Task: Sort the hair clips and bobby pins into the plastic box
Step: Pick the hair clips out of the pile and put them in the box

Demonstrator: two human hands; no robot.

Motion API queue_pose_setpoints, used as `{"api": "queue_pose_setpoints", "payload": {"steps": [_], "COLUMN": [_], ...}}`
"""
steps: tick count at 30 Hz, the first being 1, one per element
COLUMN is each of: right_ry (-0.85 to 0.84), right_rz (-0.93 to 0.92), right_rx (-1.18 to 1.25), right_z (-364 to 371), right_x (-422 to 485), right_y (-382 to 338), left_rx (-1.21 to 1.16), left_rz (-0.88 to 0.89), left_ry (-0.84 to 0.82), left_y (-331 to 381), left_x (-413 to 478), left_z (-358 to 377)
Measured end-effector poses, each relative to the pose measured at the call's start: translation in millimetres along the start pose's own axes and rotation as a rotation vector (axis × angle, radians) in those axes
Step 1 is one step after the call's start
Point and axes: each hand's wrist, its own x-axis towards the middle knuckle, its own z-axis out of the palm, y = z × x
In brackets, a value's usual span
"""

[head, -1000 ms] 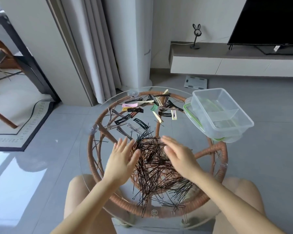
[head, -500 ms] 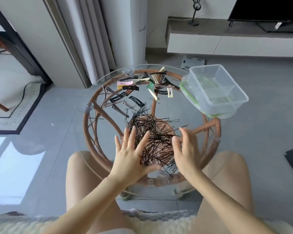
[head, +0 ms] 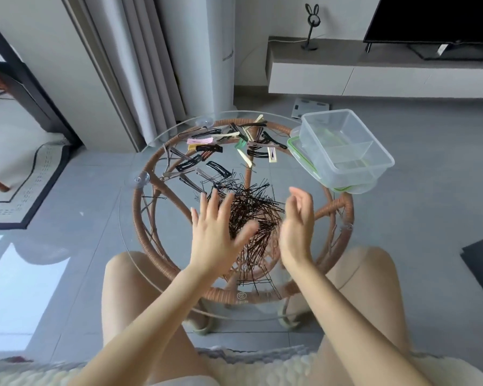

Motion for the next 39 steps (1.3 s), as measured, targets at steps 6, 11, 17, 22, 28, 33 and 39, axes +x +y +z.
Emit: {"api": "queue_pose_setpoints", "payload": {"steps": [6,11,17,22,28,33,39], "right_ry": [-0.123,-0.152,-0.218,-0.283,-0.267,-0.313,-0.372], "right_rz": [-0.06,-0.071,-0.13,-0.228,-0.278,-0.206,-0.143], "right_rx": [-0.085,-0.221,-0.329,-0.361,-0.537,-0.774,-0.993], "right_z": [-69,-70,-38,-12,33,78,109], "right_x": [7,7,9,36,122,199,263], "right_y": [19,31,31,11,-14,4,20], "left_rx": [0.437,0.463,0.469,0.206,0.152,0.304,0.198], "left_rz": [0.454,0.379,0.207,0.192,-0.02,-0.325,-0.339], "left_ry": [-0.157,-0.095,-0.114,-0.028,0.127,0.098,-0.006], "left_y": [1,5,-2,-5,-57,-117,-139], "left_x": [-44,-12,26,42,111,161,207], "left_z": [32,30,26,3,-40,-51,-38]}}
